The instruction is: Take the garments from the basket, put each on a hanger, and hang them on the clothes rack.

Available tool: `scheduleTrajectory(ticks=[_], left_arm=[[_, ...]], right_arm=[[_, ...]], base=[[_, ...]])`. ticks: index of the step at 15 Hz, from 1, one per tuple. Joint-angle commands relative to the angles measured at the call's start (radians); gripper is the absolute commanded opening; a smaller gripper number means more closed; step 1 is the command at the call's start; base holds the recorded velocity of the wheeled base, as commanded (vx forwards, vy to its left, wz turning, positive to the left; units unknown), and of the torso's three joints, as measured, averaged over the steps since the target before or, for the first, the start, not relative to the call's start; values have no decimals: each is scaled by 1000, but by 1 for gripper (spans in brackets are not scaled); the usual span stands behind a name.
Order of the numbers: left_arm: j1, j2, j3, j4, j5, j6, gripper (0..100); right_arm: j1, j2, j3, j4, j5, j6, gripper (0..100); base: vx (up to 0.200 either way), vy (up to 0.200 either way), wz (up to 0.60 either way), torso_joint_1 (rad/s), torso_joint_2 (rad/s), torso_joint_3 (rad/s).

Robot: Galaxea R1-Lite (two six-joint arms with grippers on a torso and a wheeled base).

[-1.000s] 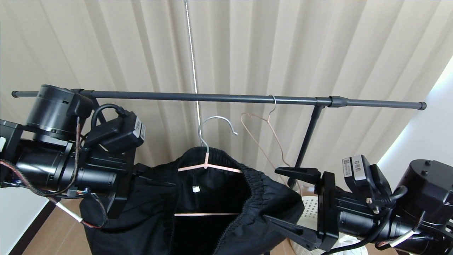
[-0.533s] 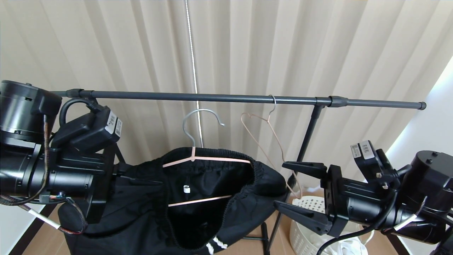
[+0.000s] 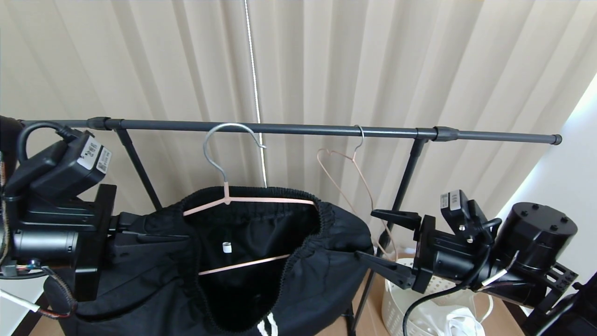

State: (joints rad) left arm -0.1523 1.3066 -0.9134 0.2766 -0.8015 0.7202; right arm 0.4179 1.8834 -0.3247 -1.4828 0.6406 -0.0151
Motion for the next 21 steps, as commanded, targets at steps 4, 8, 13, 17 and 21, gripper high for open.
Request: scheduleTrajectory(ticks=[4,8,13,17,21], left_arm=[[13,-63,4,0,-2,-42,0],[10,-101,2,0,-1,-71,0],[4,-127,5,1,-1,-85,0],[5,-150,11,0,2,-147,0],[16,-187,10,-2,4,-235,0]], right_arm=[[-4,112,22,-19,1,-60,100],[4,169,22,-19,-1,-91,100],[47,181,26,-19,-9,-95,100],[41,178,16,-19,-22,-95,0],[-16,181,4,-19,-22,-95,0]], base=[[0,0,0,0,0,0],[0,0,0,0,0,0],[0,0,0,0,0,0],[0,0,0,0,0,0],[0,0,0,0,0,0]])
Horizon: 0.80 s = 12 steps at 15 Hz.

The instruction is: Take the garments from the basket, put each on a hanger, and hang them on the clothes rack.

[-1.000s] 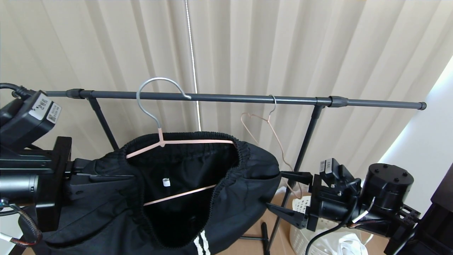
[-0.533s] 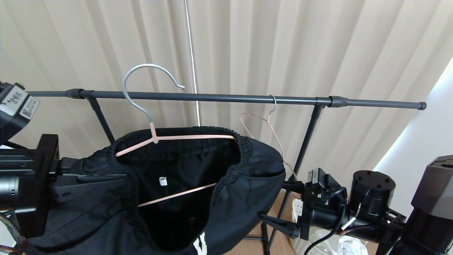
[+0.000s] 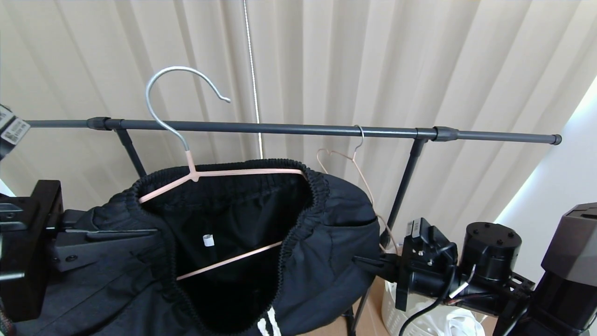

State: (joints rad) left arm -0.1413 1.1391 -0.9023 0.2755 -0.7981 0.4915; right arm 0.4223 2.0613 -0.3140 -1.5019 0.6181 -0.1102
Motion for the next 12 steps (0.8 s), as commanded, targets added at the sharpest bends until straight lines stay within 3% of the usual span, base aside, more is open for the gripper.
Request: scheduleTrajectory(ticks=[1,12], left_arm=[[19,-29,-1,-1,0,-30,0],[121,-53,-3,-1,-1,-68,0]], right_arm=[[-39,7,-17,3,0,0,0],[-66,39,-30,5,0,-9,0]], base=[[0,0,0,0,0,0],[0,0,0,0,0,0]])
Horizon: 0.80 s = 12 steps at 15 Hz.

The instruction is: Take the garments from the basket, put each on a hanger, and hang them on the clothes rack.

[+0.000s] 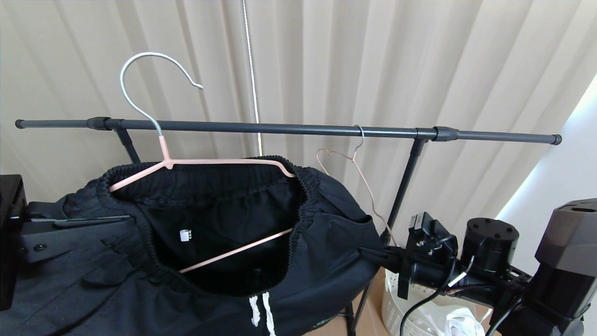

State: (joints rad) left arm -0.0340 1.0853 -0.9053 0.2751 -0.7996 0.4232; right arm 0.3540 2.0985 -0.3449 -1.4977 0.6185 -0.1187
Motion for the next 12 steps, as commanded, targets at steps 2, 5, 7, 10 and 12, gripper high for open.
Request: scheduleTrajectory(ticks=[2,5,7,10,12], left_arm=[[20,2,11,-1,0,0,0],[20,8,17,-1,2,-1,0],[25,11,17,-1,2,-6,0],[31,13,17,-1,8,-38,0],[89,27,23,-1,8,-47,0]], right_arm=[[5,-5,6,0,0,-4,0],[19,-37,27,4,0,-7,0],[25,-51,33,2,0,-9,0],[33,-81,52,-1,0,-35,0],[33,-137,69,-3,3,-35,0]], base=[[0,0,0,0,0,0],[0,0,0,0,0,0],[0,0,0,0,0,0],[0,0,0,0,0,0],[0,0,0,0,0,0]])
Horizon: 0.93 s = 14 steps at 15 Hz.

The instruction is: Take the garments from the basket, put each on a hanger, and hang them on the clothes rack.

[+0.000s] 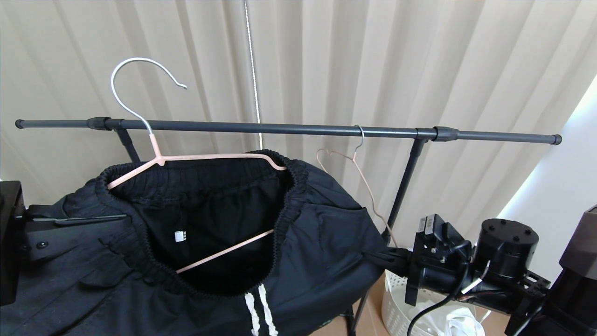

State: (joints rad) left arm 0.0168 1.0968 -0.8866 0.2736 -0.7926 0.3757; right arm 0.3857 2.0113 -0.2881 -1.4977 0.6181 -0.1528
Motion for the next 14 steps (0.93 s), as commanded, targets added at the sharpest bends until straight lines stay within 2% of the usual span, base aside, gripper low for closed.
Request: scheduleTrajectory(ticks=[1,3,7,8,12,14], left_arm=[[60,21,6,1,1,0,0],[86,38,5,1,1,-3,0],[86,38,3,1,-1,-12,0],[86,38,1,1,-1,-12,0],[86,43,1,1,-1,-14,0],[86,55,9,2,1,-14,0]], right_arm=[[1,-65,18,-3,6,-1,0],[8,-75,26,0,6,-18,0],[39,-74,29,31,5,-19,0],[39,-74,30,31,5,-19,100],[39,-71,49,28,8,-71,100],[39,-75,40,28,8,-68,100]], base=[[0,0,0,0,0,0],[0,0,0,0,0,0],[0,0,0,0,0,0],[0,0,0,0,0,0],[0,0,0,0,0,0],[0,0,0,0,0,0]])
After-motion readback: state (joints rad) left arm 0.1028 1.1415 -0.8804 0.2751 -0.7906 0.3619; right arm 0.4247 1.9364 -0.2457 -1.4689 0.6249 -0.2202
